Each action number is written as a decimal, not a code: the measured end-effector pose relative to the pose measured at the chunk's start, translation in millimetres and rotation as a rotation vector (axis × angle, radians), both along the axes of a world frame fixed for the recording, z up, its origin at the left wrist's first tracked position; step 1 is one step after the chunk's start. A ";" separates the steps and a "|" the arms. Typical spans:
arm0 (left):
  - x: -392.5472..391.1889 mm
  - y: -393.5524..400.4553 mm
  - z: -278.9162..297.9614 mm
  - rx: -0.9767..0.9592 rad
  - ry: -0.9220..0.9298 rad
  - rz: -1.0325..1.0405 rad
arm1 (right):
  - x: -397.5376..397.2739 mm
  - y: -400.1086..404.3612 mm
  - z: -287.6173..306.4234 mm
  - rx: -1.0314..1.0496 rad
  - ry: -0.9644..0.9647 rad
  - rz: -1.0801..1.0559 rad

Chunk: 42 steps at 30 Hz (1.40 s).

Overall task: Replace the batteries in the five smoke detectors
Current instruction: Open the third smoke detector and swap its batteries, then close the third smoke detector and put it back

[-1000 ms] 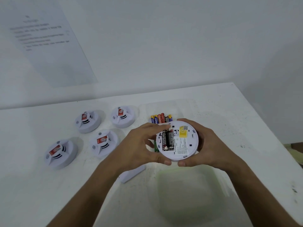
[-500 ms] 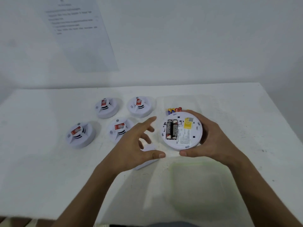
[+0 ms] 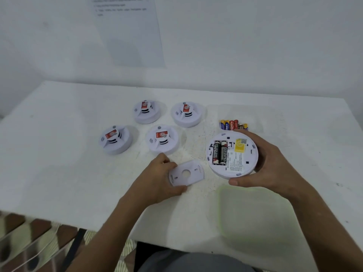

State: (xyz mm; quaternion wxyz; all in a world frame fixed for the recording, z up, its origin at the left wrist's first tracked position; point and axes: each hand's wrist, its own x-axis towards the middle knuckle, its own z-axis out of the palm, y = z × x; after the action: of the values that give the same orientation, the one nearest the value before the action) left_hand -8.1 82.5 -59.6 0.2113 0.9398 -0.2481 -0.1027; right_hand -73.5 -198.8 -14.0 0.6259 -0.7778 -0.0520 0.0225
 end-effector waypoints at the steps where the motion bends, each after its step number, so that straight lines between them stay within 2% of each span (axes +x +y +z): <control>1: -2.1 2.1 0.2 0.002 -0.023 -0.017 | 1.4 2.1 -0.4 0.001 0.005 0.009; 5: -8.8 22.5 19.0 -0.074 -0.077 0.057 | 8.2 15.4 -2.6 -0.010 0.021 0.038; 10: -4.0 61.5 62.2 -0.221 -0.259 0.209 | 23.4 46.2 1.0 -0.025 0.020 0.067; 13: 1.7 69.4 84.4 -0.275 -0.313 0.183 | 35.6 73.0 6.4 -0.008 0.009 0.097; 16: 8.1 67.7 97.3 -0.368 -0.259 0.050 | 49.0 102.4 12.3 -0.032 0.003 0.139; 19: 19.7 78.0 101.9 -0.382 -0.190 -0.033 | 60.3 133.3 20.0 -0.052 -0.012 0.162; 25: 44.2 128.1 105.0 -0.391 -0.097 -0.062 | 73.5 187.7 25.5 -0.054 -0.028 0.148; 33: 68.3 183.7 105.1 -0.309 -0.035 -0.118 | 84.9 242.9 19.1 -0.076 -0.030 0.103; 42: 88.7 218.5 101.1 -0.322 0.031 -0.208 | 88.9 285.3 14.5 -0.038 -0.027 0.034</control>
State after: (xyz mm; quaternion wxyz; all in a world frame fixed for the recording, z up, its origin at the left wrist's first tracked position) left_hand 80.6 301.0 41.5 0.3510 0.8614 -0.3539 -0.0972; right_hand 15.4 86.4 0.5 0.6097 -0.7889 -0.0733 0.0238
